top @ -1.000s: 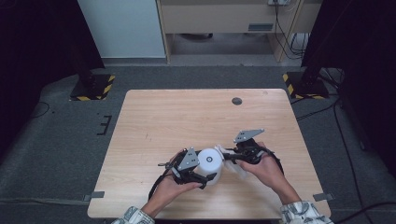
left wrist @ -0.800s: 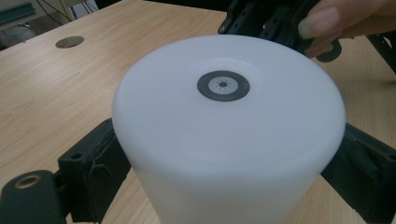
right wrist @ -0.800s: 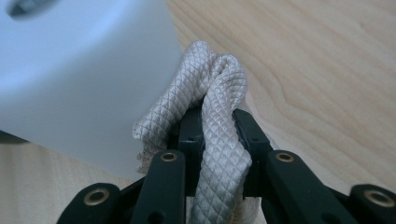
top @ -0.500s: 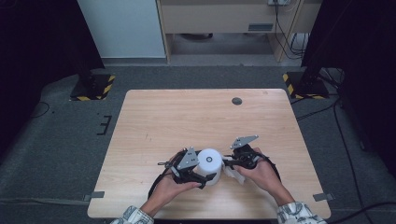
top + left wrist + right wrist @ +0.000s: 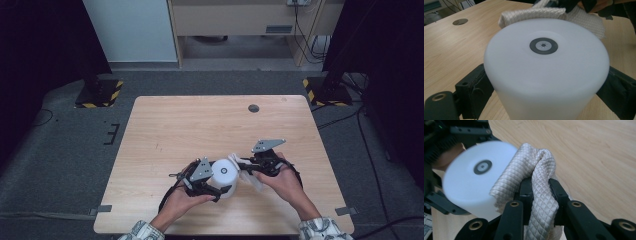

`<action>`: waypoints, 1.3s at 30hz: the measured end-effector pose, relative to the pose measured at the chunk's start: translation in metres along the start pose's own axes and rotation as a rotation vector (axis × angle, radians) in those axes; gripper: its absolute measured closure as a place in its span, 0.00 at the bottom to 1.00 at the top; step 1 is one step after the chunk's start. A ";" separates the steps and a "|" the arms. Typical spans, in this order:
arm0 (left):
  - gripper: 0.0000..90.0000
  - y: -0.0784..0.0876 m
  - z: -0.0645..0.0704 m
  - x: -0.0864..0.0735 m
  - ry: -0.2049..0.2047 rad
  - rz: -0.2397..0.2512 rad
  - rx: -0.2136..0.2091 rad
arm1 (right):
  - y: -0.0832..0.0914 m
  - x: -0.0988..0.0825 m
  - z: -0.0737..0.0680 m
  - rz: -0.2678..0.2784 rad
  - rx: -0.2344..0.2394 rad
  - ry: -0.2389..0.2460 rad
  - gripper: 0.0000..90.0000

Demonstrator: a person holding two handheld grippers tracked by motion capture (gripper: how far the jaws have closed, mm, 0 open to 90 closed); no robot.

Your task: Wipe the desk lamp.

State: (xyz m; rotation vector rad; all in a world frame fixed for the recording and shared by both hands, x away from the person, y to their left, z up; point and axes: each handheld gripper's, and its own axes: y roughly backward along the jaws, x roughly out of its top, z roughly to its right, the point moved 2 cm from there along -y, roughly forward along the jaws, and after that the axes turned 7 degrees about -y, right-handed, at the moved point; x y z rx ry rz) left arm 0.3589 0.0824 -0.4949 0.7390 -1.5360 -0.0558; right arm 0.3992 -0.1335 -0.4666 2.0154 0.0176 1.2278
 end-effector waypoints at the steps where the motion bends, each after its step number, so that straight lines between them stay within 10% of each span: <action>1: 0.08 0.000 0.000 0.000 0.000 0.000 0.000 | -0.003 -0.003 0.000 -0.010 -0.004 -0.006 0.84; 8: 0.08 0.000 0.000 0.000 -0.002 0.000 0.001 | -0.017 -0.018 0.005 -0.052 -0.019 -0.027 0.84; 20: 0.08 -0.002 -0.002 0.000 -0.002 0.001 -0.002 | 0.000 -0.009 0.000 0.032 -0.013 -0.032 0.84; 27: 0.08 -0.001 -0.002 0.000 -0.002 -0.001 0.002 | -0.028 -0.029 0.008 -0.056 -0.032 -0.065 0.84; 39: 0.08 -0.003 -0.003 0.000 -0.008 -0.007 0.012 | -0.024 -0.035 0.007 -0.045 -0.033 -0.070 0.84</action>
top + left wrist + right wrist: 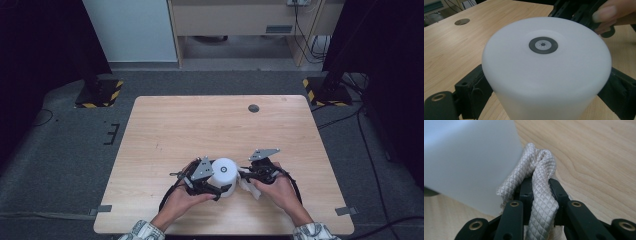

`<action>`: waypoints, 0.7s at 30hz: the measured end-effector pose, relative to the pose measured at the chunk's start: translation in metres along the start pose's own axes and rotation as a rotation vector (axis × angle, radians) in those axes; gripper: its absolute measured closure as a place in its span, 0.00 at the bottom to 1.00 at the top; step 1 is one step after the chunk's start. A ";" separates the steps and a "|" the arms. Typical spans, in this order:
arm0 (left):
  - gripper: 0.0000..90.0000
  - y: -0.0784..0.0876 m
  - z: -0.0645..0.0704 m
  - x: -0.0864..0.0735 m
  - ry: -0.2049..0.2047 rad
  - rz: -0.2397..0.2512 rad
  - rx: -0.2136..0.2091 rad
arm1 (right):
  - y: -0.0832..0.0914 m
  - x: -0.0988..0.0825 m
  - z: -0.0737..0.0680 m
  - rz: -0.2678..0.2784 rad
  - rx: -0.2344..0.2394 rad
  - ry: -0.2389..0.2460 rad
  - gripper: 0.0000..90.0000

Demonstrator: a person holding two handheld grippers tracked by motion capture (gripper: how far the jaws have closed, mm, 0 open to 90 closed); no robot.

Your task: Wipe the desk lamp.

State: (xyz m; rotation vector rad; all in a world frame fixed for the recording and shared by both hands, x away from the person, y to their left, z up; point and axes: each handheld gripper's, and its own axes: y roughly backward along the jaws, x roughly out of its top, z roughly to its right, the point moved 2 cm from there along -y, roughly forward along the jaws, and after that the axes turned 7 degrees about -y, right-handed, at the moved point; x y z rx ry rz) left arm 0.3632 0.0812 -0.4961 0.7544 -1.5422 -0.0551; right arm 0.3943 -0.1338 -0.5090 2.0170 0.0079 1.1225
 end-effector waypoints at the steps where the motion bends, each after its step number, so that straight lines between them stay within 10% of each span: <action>1: 0.08 0.000 0.000 0.000 0.001 0.000 0.001 | 0.004 0.000 -0.001 0.019 0.004 -0.003 0.84; 11: 0.08 -0.001 -0.002 0.000 0.004 0.000 0.002 | 0.038 0.016 -0.018 0.147 -0.001 0.000 0.84; 21: 0.08 -0.004 -0.007 0.000 0.008 0.001 0.003 | 0.017 0.001 -0.012 0.107 -0.045 -0.019 0.84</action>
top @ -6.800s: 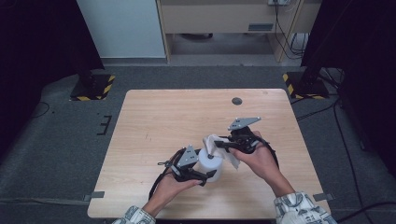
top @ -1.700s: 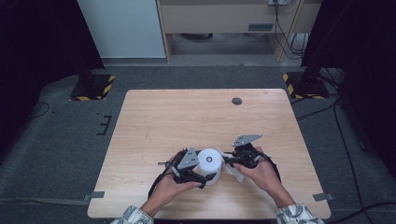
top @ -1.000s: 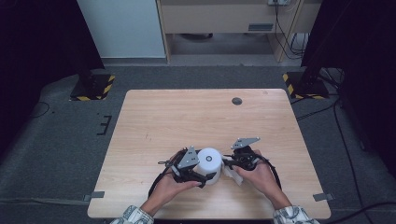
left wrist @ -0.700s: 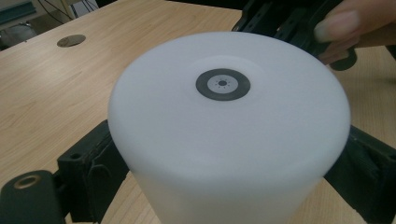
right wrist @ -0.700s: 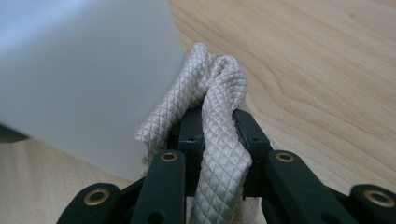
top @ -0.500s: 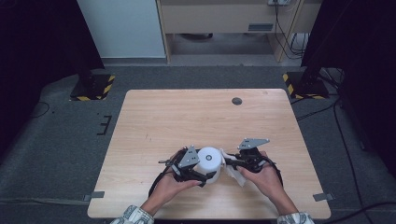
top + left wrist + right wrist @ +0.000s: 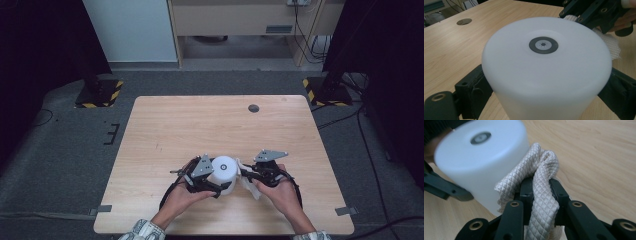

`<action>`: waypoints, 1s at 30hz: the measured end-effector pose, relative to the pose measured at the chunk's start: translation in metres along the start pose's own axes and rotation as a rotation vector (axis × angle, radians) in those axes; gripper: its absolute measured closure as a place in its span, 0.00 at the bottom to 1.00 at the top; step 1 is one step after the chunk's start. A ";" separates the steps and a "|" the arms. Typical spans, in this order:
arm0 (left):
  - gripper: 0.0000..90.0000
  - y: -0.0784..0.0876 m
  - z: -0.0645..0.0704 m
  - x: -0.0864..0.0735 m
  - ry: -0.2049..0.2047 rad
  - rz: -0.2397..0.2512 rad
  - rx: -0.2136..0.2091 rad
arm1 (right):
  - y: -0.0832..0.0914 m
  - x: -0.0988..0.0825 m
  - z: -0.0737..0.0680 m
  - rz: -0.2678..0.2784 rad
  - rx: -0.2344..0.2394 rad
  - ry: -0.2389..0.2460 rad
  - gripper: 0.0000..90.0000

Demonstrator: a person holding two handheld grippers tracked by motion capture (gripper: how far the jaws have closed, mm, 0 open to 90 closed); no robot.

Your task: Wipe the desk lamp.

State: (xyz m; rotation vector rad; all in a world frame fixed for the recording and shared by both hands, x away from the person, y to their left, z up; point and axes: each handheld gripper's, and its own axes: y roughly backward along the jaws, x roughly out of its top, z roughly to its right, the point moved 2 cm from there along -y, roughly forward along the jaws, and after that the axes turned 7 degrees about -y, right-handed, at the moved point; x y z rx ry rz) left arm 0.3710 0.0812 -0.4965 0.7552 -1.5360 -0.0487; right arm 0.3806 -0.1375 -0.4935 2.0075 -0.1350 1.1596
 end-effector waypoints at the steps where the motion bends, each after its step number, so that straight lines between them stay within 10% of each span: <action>1: 0.08 0.000 0.000 0.000 0.000 0.000 0.000 | 0.000 0.000 0.000 0.000 0.000 0.000 0.84; 12: 0.08 -0.001 -0.002 0.000 -0.002 0.001 -0.006 | -0.008 -0.009 0.002 -0.022 -0.019 -0.019 0.84; 20: 0.08 -0.002 -0.003 0.000 -0.004 -0.001 -0.006 | 0.026 0.007 -0.010 0.117 0.014 -0.011 0.84; 30: 0.08 -0.001 -0.004 0.000 -0.005 -0.003 -0.003 | 0.009 -0.007 -0.012 0.036 -0.021 -0.005 0.84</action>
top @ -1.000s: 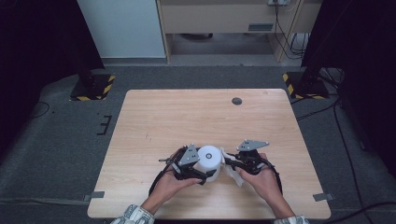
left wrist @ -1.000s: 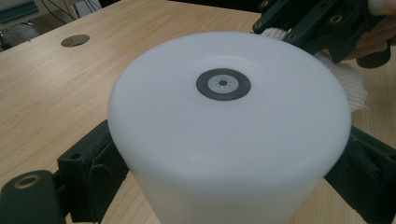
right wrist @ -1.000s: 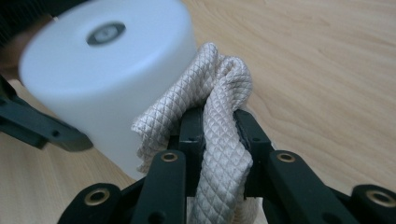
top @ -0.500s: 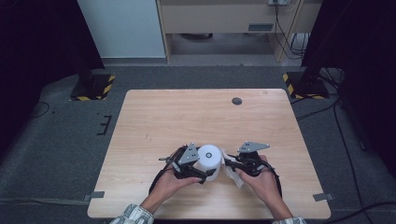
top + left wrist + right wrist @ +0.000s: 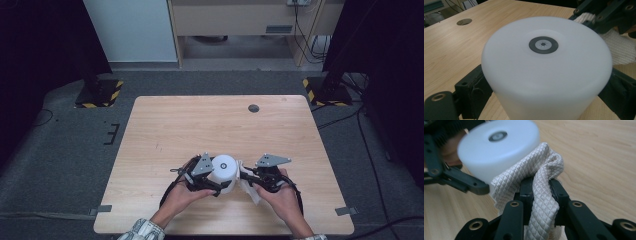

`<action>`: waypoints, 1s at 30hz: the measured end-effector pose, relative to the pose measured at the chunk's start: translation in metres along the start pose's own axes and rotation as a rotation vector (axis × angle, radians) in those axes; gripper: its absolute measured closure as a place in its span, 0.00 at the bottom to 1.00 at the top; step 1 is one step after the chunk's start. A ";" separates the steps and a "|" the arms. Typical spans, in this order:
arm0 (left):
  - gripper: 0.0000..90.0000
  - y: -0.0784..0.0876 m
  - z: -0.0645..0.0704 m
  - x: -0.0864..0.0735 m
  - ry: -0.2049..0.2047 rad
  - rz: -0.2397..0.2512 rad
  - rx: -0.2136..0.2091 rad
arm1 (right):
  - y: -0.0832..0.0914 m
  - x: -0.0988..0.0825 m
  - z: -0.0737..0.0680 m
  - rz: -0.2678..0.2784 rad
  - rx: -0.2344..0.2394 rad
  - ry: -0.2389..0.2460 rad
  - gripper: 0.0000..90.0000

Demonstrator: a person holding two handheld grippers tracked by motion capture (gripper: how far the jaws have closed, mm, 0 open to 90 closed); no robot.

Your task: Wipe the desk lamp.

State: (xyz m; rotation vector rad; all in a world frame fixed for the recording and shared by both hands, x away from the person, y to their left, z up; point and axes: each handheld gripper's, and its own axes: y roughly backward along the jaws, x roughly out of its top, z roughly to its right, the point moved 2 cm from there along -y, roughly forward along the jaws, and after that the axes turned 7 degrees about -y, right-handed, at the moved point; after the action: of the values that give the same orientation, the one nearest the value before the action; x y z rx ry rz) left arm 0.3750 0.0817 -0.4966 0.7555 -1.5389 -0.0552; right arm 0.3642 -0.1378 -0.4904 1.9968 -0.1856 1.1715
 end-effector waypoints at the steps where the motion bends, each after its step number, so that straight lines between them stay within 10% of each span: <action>1: 0.08 0.000 0.000 0.000 0.001 0.000 0.001 | -0.003 -0.002 0.001 -0.017 -0.004 -0.005 0.84; 10: 0.08 0.000 0.000 0.000 0.002 0.000 0.004 | -0.019 -0.015 0.004 -0.102 -0.040 0.010 0.83; 30: 0.08 0.000 0.000 0.000 0.001 -0.005 0.013 | -0.017 -0.016 0.006 -0.089 0.009 -0.035 0.84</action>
State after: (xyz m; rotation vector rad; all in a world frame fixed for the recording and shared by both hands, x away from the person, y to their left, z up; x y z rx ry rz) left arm 0.3748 0.0814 -0.4967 0.7695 -1.5379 -0.0482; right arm 0.3677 -0.1351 -0.5142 2.0131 -0.1081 1.0831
